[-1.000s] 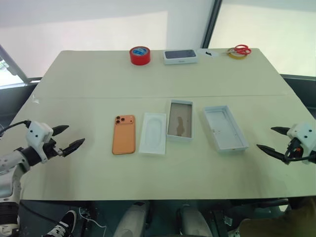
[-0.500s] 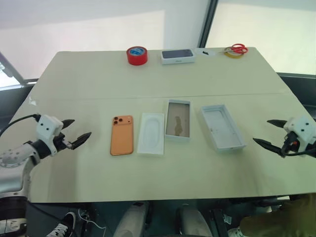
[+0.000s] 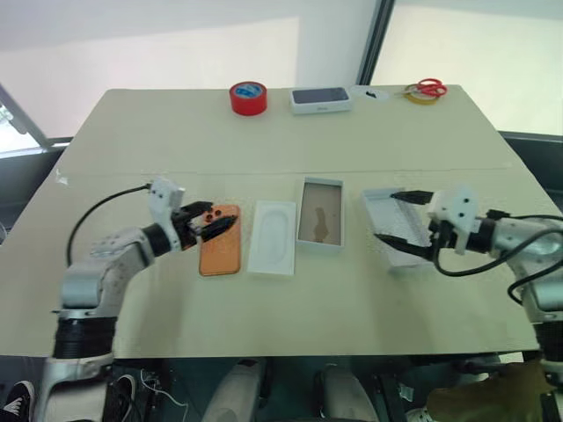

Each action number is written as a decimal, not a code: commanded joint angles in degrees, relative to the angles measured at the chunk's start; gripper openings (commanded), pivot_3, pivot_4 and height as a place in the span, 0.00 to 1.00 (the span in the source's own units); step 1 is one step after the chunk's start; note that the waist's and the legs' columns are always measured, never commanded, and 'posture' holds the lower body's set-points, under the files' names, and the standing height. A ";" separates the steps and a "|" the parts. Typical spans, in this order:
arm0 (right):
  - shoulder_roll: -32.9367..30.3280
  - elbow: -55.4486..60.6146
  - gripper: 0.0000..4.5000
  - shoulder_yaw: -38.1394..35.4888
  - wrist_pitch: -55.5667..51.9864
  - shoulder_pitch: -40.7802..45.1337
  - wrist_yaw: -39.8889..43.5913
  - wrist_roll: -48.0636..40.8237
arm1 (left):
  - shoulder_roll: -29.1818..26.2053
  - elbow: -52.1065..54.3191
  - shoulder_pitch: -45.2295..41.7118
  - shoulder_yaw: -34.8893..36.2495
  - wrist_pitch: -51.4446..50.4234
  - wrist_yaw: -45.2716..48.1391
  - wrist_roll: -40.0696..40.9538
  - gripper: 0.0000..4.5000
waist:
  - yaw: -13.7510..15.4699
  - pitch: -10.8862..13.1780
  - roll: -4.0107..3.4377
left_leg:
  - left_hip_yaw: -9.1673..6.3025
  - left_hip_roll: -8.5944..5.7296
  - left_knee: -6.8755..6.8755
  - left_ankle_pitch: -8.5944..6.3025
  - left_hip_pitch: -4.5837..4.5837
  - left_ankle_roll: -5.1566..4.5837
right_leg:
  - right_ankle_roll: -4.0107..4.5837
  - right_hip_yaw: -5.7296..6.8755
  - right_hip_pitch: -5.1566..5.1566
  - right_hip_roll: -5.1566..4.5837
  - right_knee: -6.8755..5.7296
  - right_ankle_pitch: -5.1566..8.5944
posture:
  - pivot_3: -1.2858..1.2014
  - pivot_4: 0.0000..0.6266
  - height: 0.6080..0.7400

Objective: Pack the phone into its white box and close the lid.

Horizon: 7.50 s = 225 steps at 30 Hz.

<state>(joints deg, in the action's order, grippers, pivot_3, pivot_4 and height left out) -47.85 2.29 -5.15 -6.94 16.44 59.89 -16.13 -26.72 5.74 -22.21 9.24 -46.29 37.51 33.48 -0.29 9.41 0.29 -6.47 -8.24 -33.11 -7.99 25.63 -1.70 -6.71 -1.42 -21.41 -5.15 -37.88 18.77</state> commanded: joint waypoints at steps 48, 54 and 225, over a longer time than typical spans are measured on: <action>3.66 0.20 1.00 9.95 3.01 4.73 3.49 3.86 | 19.12 -8.37 -19.08 19.72 -41.54 -26.45 5.67 0.00 | 0.78 0.05 0.20 | -0.05 0.02 -0.15 0.10 -0.05 0.16 | -0.08 0.11 0.08 0.08 -0.14 -0.04 | 0.52 0.24 0.97; 7.97 -7.90 1.00 16.80 1.97 10.82 4.78 8.49 | 19.04 -5.44 -21.21 21.74 -40.05 -27.67 5.18 0.00 | 1.00 0.11 0.32 | -0.06 0.02 -0.15 0.11 -0.06 0.19 | -0.11 0.13 0.09 0.10 -0.13 -0.06 | 0.52 0.24 0.97; 38.26 -18.03 0.01 32.10 4.51 30.86 -13.88 32.29 | -9.73 -6.69 9.08 17.20 -9.82 -1.57 15.77 0.86 | -0.58 0.17 0.41 | -0.14 0.17 0.29 0.26 -0.26 0.45 | -0.05 -0.01 -0.10 0.37 -0.28 -0.09 | 0.52 0.24 0.97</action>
<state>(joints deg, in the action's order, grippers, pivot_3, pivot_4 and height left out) -10.11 -17.78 25.99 -1.55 46.02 46.71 14.78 -36.20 -1.59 -12.99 25.98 -56.03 36.62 49.22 -0.87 9.57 0.71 -6.61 -8.07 -32.81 -7.73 25.37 -1.24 -6.75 -1.43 -21.51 -4.78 -38.16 18.67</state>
